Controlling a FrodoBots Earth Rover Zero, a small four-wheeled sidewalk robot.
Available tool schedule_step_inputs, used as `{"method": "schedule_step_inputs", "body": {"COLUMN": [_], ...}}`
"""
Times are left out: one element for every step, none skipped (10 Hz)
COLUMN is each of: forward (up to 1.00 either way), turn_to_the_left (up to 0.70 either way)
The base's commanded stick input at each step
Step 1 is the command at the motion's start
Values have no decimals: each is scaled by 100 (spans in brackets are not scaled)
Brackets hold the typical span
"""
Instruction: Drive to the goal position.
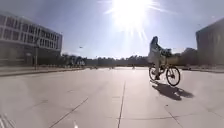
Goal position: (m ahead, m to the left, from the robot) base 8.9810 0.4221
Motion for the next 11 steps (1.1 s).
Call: {"method": "schedule_step_inputs", "body": {"forward": [70, 70, 70, 70, 70, 70, 70, 70, 70, 70, 70], "turn_to_the_left": [0, 0, 0, 0, 0, 0, 0, 0, 4, 10, 14]}}
